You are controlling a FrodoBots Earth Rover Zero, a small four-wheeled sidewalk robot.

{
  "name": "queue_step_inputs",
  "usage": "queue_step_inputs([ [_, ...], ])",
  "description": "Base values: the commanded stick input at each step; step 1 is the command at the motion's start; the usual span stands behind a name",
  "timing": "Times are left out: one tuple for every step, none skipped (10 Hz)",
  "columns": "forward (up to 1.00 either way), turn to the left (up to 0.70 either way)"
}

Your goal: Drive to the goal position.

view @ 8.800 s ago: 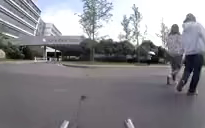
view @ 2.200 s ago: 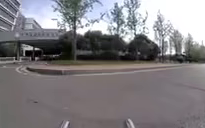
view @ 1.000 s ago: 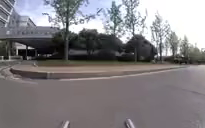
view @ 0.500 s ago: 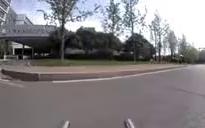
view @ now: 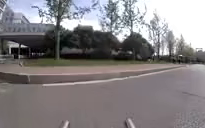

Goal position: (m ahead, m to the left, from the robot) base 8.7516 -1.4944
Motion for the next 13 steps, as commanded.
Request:
queue_step_inputs([
  [0.45,-0.27],
  [0.45,-0.27],
  [0.45,-0.27],
  [0.45,-0.27],
  [0.45,-0.27],
  [0.45,-0.27],
  [0.45,-0.27],
  [0.45,-0.27],
  [0.45,-0.27],
  [0.45,-0.27],
  [0.45,-0.27],
  [0.45,-0.27],
  [0.45,-0.27],
])
